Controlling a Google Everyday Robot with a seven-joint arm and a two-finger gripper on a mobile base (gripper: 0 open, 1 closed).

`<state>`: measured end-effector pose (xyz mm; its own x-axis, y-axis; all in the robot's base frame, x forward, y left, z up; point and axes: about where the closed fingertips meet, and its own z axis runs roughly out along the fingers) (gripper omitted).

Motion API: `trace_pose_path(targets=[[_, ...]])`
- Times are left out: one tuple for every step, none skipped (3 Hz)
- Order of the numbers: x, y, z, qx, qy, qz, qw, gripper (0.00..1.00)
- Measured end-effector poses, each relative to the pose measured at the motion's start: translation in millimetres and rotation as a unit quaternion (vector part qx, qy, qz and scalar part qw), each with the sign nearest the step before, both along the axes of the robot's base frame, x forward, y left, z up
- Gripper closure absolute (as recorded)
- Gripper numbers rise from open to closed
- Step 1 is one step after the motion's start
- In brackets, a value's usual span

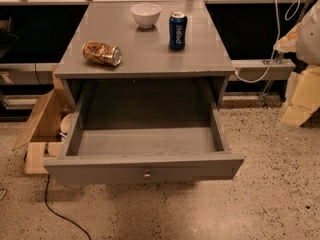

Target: Place orange can into top drawer

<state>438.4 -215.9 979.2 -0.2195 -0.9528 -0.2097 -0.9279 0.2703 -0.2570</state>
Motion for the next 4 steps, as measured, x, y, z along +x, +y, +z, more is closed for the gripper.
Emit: trace_pose_path(targets=[[0.0, 0.0, 0.0, 0.000, 0.000, 0.000, 1.0000, 0.00], [21.1, 8.8, 2.1, 0.042, -0.025, -0.035, 0.9982, 0.00], [61.9, 40.8, 2.6, 0.110, -0.046, -0.067, 0.9906, 0.00], [100.8, 79.3, 1.1, 0.157, -0.047, -0.086, 0.9826, 0.00]])
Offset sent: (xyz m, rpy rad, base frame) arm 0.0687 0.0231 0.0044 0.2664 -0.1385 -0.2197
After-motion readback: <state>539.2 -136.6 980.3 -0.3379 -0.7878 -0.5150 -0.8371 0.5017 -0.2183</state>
